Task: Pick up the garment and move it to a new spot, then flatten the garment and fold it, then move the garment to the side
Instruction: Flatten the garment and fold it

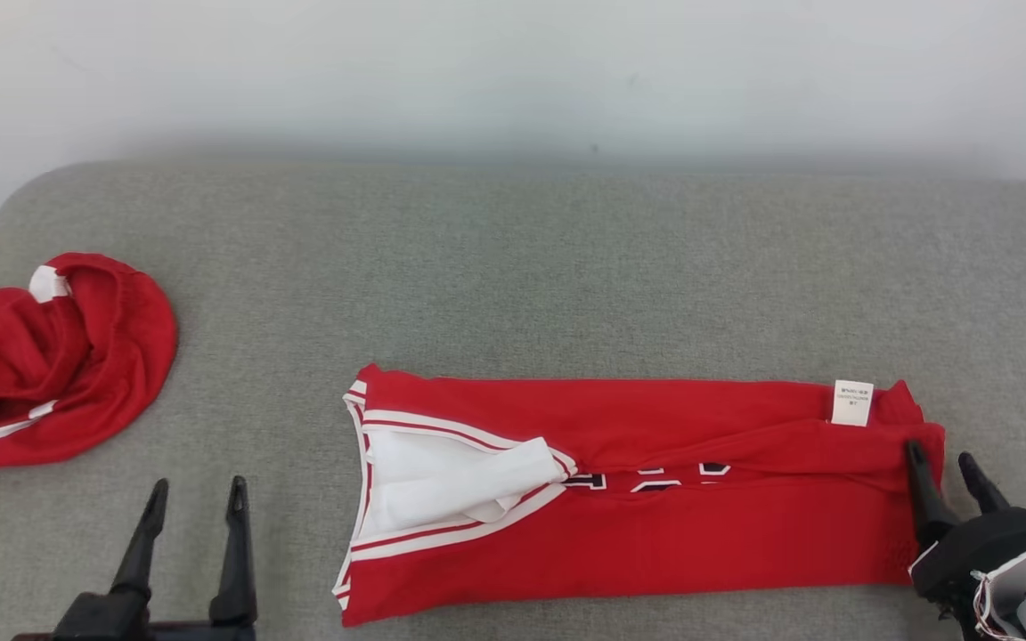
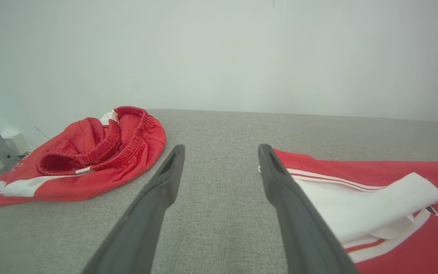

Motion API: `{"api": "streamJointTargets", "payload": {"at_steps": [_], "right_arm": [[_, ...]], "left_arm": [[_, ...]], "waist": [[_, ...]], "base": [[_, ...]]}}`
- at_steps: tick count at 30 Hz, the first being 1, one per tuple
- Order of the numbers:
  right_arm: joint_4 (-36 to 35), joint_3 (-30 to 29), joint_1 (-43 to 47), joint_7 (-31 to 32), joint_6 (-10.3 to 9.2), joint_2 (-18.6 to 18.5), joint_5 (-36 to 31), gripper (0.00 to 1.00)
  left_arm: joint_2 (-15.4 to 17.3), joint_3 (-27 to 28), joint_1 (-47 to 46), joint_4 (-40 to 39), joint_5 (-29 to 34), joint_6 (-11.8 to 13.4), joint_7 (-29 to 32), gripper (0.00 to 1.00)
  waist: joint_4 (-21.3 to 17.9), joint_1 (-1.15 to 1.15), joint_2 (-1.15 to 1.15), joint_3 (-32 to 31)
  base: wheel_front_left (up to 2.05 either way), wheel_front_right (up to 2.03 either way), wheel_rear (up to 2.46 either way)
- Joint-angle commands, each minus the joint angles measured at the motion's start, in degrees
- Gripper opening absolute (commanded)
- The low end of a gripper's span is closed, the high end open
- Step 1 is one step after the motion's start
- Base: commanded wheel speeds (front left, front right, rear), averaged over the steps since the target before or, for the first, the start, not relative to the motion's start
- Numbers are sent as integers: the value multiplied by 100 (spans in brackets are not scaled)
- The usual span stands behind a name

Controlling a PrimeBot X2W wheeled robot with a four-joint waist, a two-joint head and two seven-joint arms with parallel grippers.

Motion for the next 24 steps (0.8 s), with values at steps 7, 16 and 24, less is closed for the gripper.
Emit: {"api": "streamJointTargets", "payload": {"at_steps": [7, 16, 24], "right_arm": [[661, 83, -209, 194, 8, 191, 49, 100], [1216, 345, -315, 390, 8, 385, 175, 5], [1281, 268, -420, 36, 0, 90, 360, 0]], "left_arm": [[-122, 406, 357, -158, 273, -158, -22, 100], [-404, 587, 434, -100, 515, -389, -22, 100], [-570, 803, 531, -43, 619, -512, -22, 100]], "waist": [[185, 0, 0, -140], [253, 0, 0, -177], [96, 0, 0, -290]], "base": [[0, 0, 0], [0, 0, 0], [0, 0, 0]]}}
